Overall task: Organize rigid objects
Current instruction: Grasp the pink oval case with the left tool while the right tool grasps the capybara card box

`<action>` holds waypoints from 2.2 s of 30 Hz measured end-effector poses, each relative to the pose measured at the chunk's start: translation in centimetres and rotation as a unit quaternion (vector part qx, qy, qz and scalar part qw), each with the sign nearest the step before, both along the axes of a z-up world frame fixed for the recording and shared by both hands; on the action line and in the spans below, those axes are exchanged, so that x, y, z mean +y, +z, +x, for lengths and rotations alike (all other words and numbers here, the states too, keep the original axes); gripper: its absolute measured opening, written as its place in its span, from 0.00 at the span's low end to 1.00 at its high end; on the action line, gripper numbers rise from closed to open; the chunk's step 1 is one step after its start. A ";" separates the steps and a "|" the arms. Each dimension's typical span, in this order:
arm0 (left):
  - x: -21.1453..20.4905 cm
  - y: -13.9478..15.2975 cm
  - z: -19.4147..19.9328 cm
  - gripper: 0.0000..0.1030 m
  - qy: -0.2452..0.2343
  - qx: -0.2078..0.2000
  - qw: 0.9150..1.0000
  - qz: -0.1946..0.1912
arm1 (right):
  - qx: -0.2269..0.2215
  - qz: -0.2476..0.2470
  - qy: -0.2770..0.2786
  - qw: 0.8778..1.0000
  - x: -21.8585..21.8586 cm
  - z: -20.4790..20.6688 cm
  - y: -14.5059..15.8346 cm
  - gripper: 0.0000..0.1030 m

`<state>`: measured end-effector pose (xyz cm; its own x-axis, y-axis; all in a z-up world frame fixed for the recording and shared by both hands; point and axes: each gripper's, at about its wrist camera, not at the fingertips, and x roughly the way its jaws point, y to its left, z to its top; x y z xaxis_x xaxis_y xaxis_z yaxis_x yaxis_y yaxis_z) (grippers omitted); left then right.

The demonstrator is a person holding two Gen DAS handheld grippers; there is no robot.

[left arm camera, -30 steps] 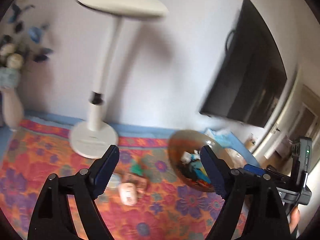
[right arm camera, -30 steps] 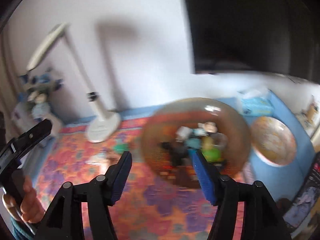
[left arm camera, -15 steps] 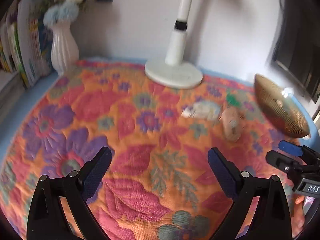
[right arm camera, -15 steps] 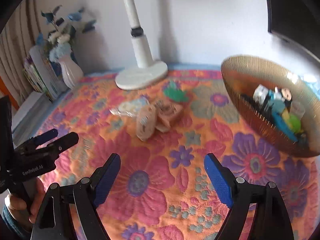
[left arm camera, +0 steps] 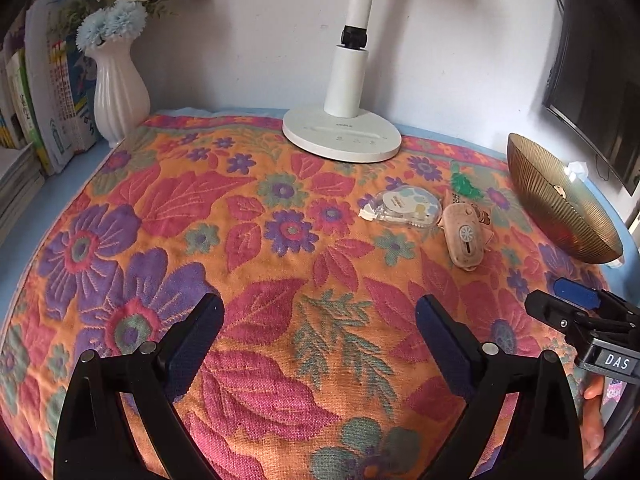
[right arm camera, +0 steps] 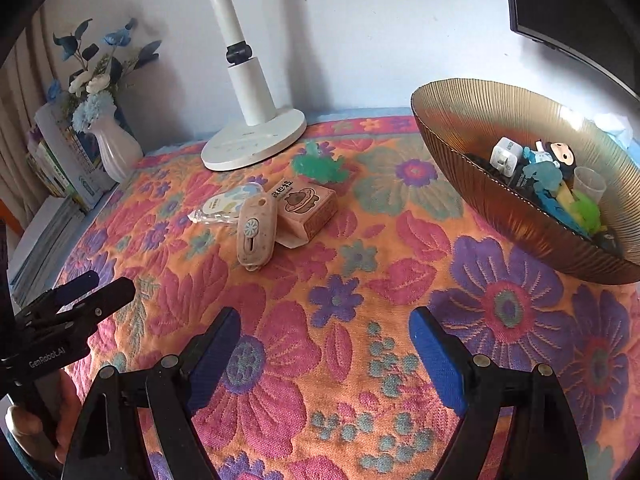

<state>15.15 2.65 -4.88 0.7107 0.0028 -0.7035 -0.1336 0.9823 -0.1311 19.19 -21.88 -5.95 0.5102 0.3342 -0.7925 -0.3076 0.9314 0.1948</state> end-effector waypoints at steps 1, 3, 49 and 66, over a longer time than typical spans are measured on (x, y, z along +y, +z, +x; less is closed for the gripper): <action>0.0 -0.1 0.0 0.94 0.002 0.002 1.000 0.000 | 0.000 0.001 0.002 1.000 0.0 0.0 0.0 0.84; 0.1 -0.2 0.1 0.94 0.005 0.006 1.000 0.000 | 0.001 0.001 0.005 1.000 0.2 0.0 -0.1 0.84; -4.5 0.3 3.9 0.31 -0.130 0.041 0.991 -0.004 | 0.123 0.043 0.019 0.991 2.7 6.9 -1.4 0.66; -2.3 -1.2 2.4 0.31 -0.090 0.041 0.995 -0.001 | 0.020 -0.051 0.053 0.997 6.5 10.0 -2.3 0.49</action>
